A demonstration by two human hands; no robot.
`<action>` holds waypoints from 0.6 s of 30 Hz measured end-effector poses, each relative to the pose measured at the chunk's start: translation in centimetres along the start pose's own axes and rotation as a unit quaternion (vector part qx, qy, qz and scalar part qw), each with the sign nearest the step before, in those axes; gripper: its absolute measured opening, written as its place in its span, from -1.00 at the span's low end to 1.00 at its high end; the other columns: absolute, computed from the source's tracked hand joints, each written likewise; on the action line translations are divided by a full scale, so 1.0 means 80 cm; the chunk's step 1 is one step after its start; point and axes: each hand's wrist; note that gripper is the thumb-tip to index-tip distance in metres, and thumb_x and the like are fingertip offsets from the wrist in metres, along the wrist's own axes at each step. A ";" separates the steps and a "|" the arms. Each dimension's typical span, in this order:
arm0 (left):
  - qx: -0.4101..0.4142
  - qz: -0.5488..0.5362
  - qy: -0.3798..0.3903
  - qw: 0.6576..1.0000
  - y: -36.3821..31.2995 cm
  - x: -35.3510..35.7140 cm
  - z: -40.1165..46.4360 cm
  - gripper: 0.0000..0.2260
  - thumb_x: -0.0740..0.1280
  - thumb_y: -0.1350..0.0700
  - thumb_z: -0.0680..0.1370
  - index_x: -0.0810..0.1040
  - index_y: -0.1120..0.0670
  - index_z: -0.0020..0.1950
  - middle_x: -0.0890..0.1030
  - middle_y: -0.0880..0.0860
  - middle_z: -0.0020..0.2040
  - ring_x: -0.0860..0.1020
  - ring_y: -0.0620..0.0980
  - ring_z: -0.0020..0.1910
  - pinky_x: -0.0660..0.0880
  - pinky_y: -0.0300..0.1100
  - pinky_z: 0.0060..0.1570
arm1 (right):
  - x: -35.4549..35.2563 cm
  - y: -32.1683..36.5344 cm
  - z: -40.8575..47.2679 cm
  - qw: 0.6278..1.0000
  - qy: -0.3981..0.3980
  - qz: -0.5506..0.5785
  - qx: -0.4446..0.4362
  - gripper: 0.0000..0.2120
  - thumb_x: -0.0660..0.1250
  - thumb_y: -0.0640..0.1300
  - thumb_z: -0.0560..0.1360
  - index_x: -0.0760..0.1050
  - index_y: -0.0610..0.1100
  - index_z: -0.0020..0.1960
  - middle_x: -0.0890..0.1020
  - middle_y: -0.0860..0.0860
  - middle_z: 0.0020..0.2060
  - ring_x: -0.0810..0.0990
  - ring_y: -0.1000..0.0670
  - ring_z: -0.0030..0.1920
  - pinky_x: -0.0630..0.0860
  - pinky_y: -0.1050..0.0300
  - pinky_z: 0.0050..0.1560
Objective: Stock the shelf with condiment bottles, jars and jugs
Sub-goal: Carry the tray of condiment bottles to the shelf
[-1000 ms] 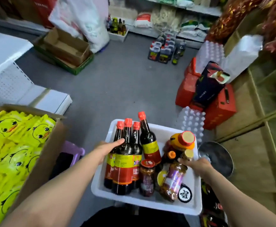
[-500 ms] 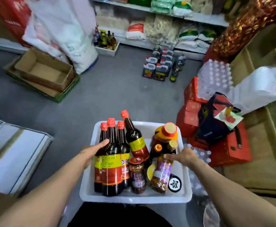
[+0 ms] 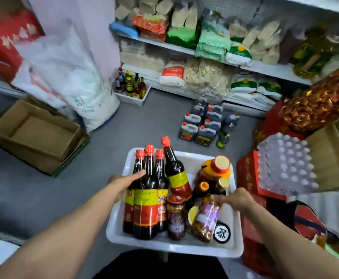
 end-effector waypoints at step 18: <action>0.014 -0.003 0.014 1.000 -0.508 0.058 0.415 -0.10 0.56 -0.25 0.15 0.48 0.20 0.36 0.46 0.19 0.41 0.40 0.12 0.39 0.31 -0.04 0.34 | -0.188 0.457 0.453 0.997 0.045 0.053 -0.019 -0.42 0.66 0.26 0.06 0.52 -0.08 -0.19 0.60 0.03 -0.20 0.58 0.06 -0.19 0.44 0.18 -0.32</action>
Point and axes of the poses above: each hand's wrist, its own z-axis towards the middle knuckle, its own x-axis out of the palm, y = z × x
